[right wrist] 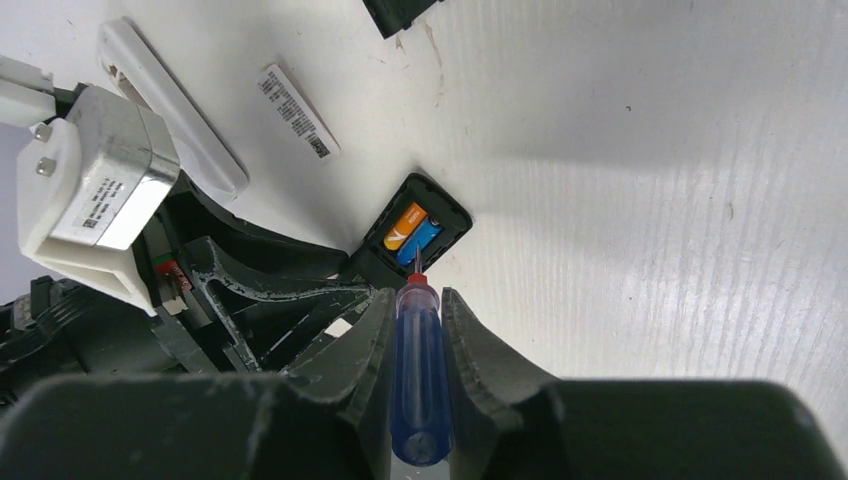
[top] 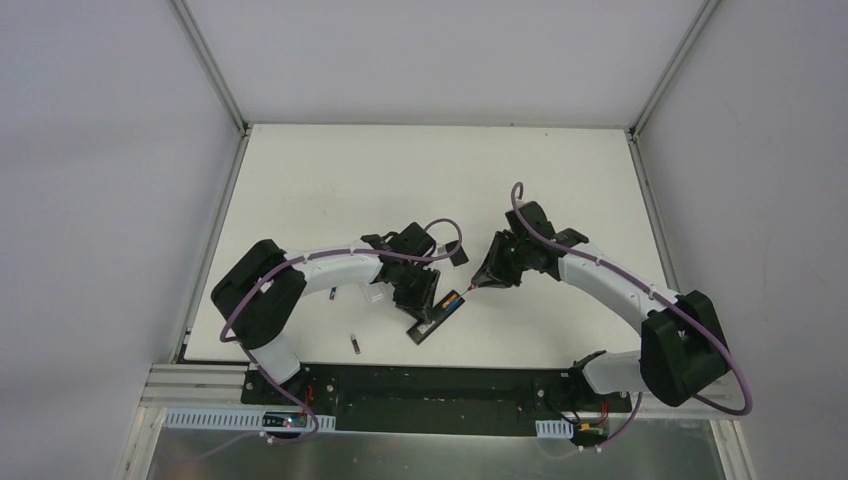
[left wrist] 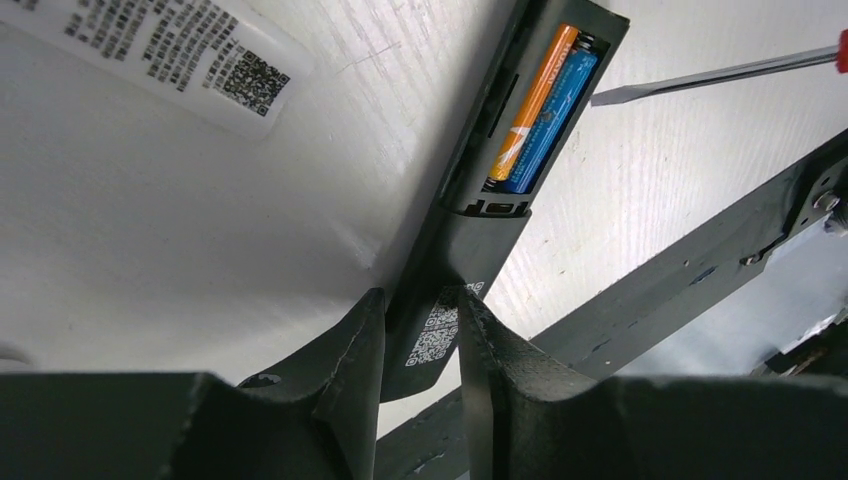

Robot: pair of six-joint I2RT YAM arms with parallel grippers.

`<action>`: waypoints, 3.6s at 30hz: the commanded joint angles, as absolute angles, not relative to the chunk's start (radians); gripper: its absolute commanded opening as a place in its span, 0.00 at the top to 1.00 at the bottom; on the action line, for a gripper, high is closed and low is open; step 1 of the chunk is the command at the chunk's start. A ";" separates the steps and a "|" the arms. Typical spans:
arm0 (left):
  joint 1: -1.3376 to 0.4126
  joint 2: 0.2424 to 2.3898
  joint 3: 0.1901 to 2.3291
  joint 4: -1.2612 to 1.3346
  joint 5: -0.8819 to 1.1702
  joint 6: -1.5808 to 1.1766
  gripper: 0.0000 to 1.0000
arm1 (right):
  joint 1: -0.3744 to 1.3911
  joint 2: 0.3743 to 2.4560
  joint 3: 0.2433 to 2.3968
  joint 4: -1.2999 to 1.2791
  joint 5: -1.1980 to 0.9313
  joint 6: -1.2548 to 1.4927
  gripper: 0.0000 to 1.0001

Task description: Unload the batteries from the remote control

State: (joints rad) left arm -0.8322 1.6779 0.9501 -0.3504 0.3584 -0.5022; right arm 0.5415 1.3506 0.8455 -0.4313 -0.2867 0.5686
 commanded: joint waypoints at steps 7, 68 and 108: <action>-0.867 1.680 0.907 -0.331 0.241 -0.677 0.74 | 0.580 1.254 0.809 -0.395 -0.148 0.701 1.00; -0.881 1.732 0.954 -0.296 0.267 -0.650 0.68 | 0.788 1.428 0.779 -0.337 0.012 0.862 1.00; -0.898 1.775 0.957 -0.285 0.271 -0.647 0.85 | 0.771 1.156 0.377 0.143 -0.016 1.121 1.00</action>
